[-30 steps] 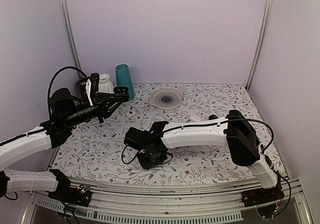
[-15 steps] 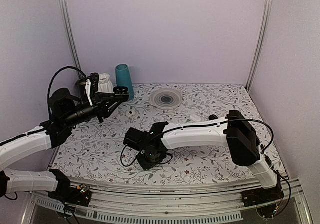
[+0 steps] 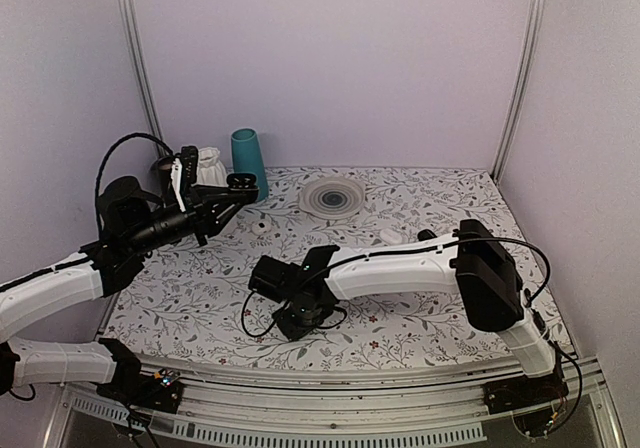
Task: Insert the wireless bluetooth earbuds into the charging case
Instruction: Pick up the left earbud from the center of the board, then place the left earbud in the left side groove of the charging case.
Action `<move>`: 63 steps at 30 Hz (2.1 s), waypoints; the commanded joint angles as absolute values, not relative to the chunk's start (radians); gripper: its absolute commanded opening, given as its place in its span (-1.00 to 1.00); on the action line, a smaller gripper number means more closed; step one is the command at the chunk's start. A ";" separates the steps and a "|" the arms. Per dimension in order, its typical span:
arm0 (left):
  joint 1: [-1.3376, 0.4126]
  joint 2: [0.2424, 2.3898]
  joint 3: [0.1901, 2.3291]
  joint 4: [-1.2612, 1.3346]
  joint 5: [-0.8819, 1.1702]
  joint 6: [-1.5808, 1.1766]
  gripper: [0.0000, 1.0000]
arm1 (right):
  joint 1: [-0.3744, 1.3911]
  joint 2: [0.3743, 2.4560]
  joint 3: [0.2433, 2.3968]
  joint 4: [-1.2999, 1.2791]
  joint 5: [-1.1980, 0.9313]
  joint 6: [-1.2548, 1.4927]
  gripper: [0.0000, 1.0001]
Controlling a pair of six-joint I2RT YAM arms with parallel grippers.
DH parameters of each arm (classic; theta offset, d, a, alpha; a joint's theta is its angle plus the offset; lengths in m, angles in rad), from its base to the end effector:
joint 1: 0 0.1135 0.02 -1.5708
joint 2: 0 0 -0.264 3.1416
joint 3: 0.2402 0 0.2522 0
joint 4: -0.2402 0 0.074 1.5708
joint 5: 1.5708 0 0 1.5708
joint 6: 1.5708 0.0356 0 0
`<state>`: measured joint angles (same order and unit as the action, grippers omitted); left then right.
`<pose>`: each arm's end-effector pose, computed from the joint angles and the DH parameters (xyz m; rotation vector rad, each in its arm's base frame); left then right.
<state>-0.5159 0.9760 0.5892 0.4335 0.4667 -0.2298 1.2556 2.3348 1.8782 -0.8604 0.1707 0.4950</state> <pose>0.1898 -0.1260 0.3003 0.6065 1.4876 -0.9401 0.1534 0.4510 0.1444 -1.0277 2.6545 0.1227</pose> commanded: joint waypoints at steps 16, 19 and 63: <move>-0.505 1.016 0.578 0.462 0.418 -0.254 -1.00 | 1.169 2.126 1.529 -0.592 0.118 0.539 -0.89; -0.505 1.038 0.572 0.487 0.407 -0.269 -1.00 | 1.155 2.071 1.493 -0.530 0.133 0.546 -0.89; -0.690 1.339 0.630 0.793 0.436 -0.322 -1.00 | 1.059 1.655 1.439 0.080 0.140 0.460 -0.86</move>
<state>-0.6655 1.3308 0.5884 0.7372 0.3897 -0.3408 1.0607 1.6676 1.4590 -0.0078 0.1764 0.4763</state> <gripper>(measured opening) 0.228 0.136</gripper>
